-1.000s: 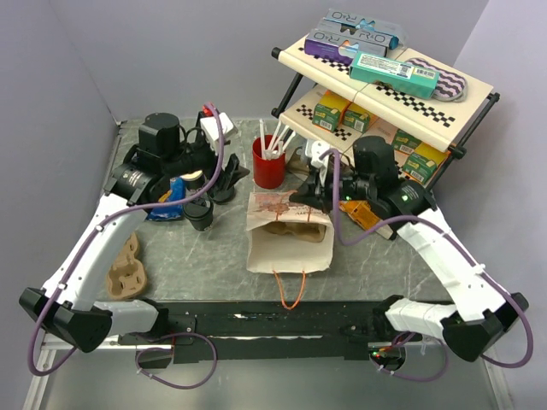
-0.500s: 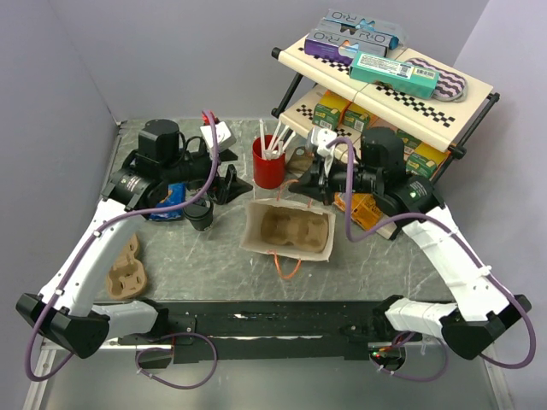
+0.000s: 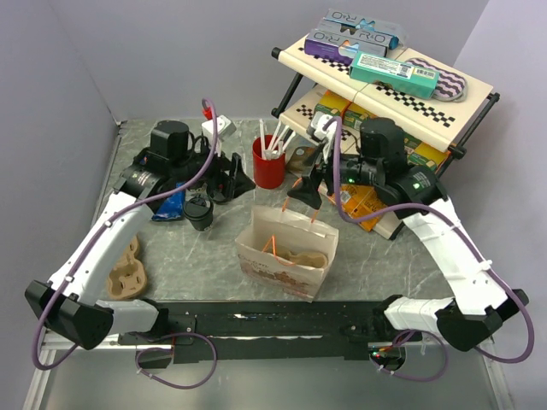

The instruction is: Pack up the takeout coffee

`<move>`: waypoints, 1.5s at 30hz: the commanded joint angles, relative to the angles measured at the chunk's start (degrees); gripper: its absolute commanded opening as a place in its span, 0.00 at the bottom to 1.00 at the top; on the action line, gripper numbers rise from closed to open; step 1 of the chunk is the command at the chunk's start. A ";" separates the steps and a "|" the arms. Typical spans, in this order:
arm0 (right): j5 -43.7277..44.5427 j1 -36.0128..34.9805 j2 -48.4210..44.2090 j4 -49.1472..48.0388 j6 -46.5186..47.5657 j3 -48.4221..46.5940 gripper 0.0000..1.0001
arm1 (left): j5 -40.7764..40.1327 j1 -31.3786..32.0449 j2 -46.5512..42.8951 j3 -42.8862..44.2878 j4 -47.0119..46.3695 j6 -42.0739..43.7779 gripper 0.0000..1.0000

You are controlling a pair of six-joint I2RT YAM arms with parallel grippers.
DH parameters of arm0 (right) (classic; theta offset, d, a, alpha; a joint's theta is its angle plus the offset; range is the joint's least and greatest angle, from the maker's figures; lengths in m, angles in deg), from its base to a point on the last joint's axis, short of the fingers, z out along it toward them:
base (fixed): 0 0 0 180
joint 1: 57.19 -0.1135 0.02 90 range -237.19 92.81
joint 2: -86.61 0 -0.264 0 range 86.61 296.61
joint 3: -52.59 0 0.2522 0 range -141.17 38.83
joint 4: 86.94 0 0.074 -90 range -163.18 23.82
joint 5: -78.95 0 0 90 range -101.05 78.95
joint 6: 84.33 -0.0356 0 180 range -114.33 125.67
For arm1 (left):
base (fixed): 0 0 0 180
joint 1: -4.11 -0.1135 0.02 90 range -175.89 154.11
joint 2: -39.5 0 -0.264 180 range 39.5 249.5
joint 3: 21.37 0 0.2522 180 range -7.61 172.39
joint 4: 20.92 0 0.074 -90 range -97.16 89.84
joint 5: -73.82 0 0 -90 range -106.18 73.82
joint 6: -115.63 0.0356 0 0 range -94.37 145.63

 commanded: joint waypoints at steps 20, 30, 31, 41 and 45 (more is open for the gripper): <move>7.48 -0.13 -4.74 3.58 -0.12 3.35 0.95 | 18.93 1.97 -12.44 -3.66 8.47 29.93 0.97; 5.72 0.04 -1.84 2.18 -2.06 4.31 0.89 | 24.30 13.56 1.18 6.98 14.38 44.09 0.98; 5.72 -0.04 -1.58 2.18 -2.49 4.48 0.88 | 24.30 14.53 1.88 7.77 14.81 44.97 0.99; 4.57 0.75 -0.87 0.69 -4.60 6.59 0.76 | 23.60 20.34 6.55 17.70 21.49 49.46 0.78; 4.40 1.01 -1.05 0.86 -4.78 6.68 0.75 | 19.57 20.34 6.11 18.50 29.46 54.18 0.79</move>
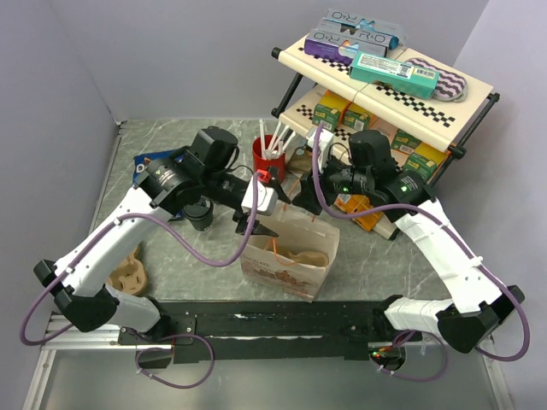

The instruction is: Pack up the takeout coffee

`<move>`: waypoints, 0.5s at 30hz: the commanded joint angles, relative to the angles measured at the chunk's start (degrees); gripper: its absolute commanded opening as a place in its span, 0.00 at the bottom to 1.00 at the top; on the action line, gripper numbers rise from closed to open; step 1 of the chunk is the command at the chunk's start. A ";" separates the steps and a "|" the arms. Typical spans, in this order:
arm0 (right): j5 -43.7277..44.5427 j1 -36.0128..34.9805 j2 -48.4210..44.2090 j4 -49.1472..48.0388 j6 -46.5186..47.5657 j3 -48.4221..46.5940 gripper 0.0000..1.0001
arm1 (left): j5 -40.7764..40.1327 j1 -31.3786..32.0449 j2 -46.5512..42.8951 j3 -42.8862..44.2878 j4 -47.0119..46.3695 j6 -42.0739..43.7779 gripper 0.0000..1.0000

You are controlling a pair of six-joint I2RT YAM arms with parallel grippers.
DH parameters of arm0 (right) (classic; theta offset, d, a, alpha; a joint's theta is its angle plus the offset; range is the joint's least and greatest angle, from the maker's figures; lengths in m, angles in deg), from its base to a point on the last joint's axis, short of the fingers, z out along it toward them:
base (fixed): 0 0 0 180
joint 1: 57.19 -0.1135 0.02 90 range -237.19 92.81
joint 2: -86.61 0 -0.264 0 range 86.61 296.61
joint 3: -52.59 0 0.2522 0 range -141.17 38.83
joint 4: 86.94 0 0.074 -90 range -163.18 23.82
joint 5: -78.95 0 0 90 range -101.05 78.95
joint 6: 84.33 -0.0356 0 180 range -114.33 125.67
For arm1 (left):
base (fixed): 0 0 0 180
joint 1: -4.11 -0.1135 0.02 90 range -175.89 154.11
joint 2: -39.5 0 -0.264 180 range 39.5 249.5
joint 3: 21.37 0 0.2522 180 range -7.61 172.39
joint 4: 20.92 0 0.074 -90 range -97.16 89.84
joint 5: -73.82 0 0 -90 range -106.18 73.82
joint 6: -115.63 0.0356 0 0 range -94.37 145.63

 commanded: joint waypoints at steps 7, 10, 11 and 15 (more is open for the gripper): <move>-0.76 1.32 -1.29 -1.72 0.01 0.83 0.75 | -8.12 -0.14 -10.63 -7.90 5.58 7.71 0.98; -0.85 1.50 -1.64 -0.93 0.36 1.18 0.77 | -5.48 0.99 -9.86 -7.57 4.51 4.90 0.98; -0.85 1.58 -2.16 -0.06 0.54 1.01 0.77 | -5.13 1.26 -8.28 -5.82 4.16 4.02 0.98; 0.12 1.67 -4.54 1.27 1.33 2.40 0.81 | -4.25 1.87 -7.83 -6.94 -5.66 -5.10 0.99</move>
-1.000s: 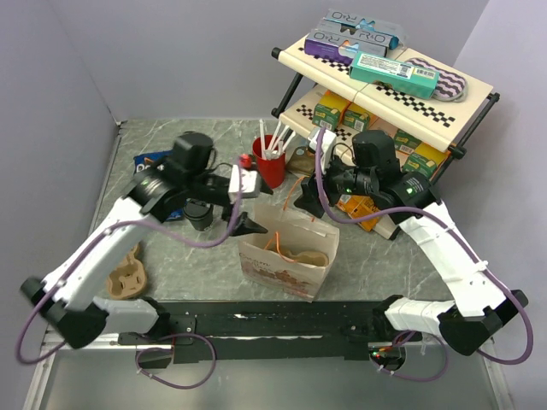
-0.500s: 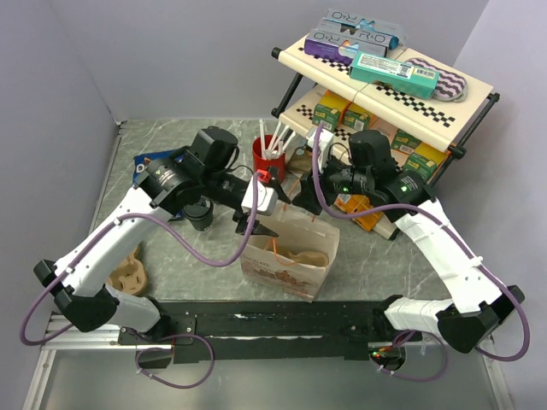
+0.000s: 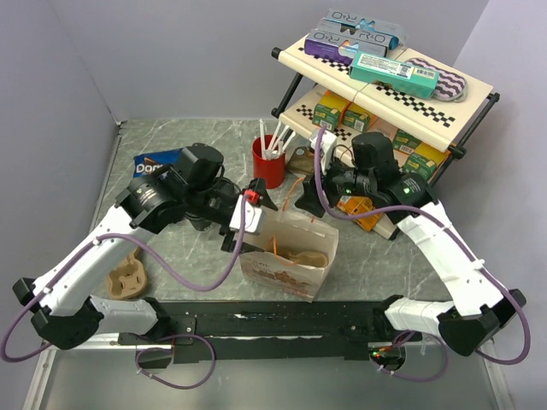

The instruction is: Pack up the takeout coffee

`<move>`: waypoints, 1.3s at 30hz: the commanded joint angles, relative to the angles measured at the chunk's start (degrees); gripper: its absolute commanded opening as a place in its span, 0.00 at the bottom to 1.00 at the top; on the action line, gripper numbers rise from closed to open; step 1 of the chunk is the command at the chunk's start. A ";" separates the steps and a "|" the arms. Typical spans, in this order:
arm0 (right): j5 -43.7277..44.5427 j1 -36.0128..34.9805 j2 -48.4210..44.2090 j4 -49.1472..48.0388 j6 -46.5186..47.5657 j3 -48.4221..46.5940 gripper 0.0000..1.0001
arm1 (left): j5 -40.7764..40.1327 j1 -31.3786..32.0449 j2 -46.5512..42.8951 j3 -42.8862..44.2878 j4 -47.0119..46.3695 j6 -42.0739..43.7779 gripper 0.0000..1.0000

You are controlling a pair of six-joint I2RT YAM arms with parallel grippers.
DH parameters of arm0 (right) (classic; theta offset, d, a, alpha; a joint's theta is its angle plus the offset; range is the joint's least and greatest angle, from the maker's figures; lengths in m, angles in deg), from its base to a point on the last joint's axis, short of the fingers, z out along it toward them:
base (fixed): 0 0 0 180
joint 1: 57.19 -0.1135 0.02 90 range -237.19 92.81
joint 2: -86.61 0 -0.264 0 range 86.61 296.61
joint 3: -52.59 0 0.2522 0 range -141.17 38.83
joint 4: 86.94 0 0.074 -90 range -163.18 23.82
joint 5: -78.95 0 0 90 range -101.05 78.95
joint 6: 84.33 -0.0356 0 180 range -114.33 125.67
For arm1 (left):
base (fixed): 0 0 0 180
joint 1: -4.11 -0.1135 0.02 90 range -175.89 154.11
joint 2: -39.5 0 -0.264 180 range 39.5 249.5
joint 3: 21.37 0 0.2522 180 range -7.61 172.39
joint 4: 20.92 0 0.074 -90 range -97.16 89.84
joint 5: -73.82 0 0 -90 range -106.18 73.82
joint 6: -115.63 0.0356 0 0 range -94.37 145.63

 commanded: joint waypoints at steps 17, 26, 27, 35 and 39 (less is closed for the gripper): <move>-3.05 0.65 -0.13 -0.38 0.43 -4.71 0.00 | -0.86 3.82 8.87 13.40 -2.92 -6.47 0.01; 0.55 0.65 -0.57 3.31 5.70 -18.51 0.00 | -11.58 3.82 4.65 17.18 -13.72 -9.30 0.01; 0.91 0.56 0.56 3.58 6.06 -20.26 0.00 | -12.38 3.73 5.35 19.02 -13.99 -9.20 0.01; 1.09 0.56 8.30 4.11 7.55 -37.94 0.00 | -17.22 3.82 8.07 25.80 -20.31 -7.36 0.01; 1.35 0.64 9.10 1.39 6.94 -38.92 0.00 | -18.71 3.82 9.92 29.92 -21.55 -7.01 0.01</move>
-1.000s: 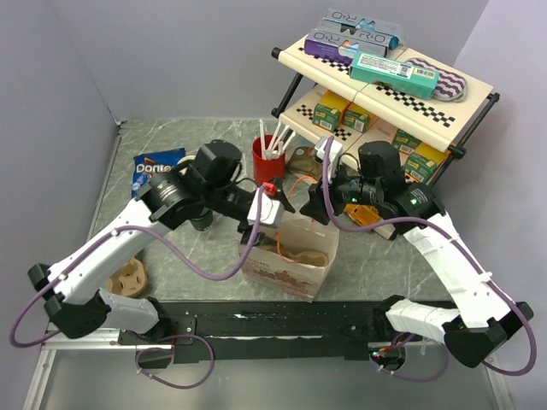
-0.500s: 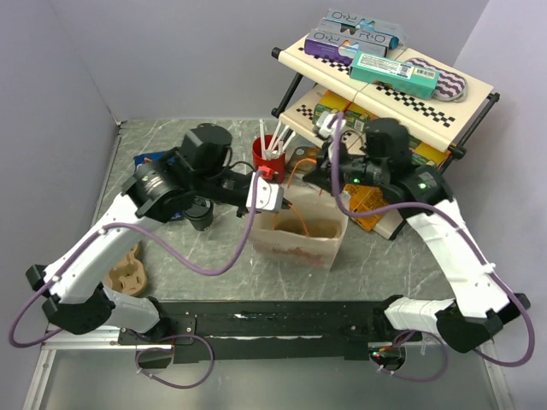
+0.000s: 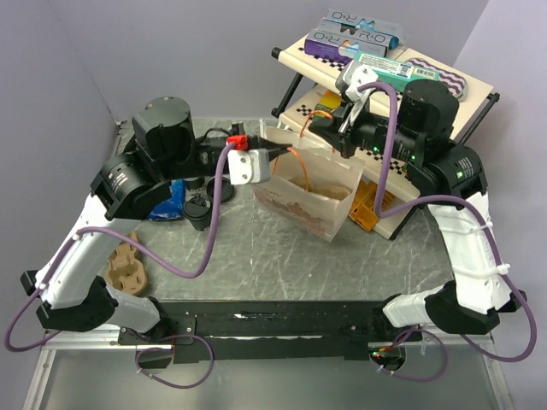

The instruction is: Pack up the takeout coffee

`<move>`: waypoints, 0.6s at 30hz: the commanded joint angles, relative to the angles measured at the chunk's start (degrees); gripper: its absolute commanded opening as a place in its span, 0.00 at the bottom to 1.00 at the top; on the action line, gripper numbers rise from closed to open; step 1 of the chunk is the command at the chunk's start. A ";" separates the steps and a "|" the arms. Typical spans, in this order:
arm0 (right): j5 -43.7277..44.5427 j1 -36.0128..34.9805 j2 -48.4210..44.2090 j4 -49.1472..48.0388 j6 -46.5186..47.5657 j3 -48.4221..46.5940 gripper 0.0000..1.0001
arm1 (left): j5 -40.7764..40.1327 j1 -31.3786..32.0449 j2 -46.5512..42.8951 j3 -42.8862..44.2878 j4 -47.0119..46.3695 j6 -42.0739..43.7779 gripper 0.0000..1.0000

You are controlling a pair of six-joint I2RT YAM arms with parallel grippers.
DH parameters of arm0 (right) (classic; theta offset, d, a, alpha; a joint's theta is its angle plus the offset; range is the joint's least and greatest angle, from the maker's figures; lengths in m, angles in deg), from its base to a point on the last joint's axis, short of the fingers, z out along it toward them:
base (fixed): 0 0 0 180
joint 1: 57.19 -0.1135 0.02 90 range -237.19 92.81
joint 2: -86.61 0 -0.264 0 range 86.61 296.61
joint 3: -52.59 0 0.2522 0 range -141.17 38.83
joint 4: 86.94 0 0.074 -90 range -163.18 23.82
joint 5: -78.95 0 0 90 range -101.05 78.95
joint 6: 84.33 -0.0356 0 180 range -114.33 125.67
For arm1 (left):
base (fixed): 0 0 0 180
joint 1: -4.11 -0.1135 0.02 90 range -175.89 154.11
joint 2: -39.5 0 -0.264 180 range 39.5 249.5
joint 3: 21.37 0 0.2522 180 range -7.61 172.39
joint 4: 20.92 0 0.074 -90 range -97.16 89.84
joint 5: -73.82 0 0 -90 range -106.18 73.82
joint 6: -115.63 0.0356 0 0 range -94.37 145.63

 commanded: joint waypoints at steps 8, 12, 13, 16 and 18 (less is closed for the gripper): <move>-0.45 0.21 0.25 -5.84 -0.76 3.20 0.00 | -5.21 0.12 0.63 -0.75 -6.23 1.38 0.01; -0.10 0.30 -1.25 -8.03 0.21 17.47 0.37 | -9.08 -0.05 -3.22 -16.16 -9.92 -1.43 0.48; 0.68 0.21 -1.25 -8.31 0.47 21.02 0.51 | -9.00 -1.10 -4.37 -20.23 -10.71 -3.62 0.61; 4.37 0.64 -1.51 -8.84 -6.98 32.90 1.00 | -4.26 -3.91 -10.17 -39.47 -16.60 -9.95 0.99; 4.56 0.74 -3.97 -6.48 -6.74 33.10 1.00 | -3.12 -3.92 -14.55 -46.54 -19.06 -11.10 0.99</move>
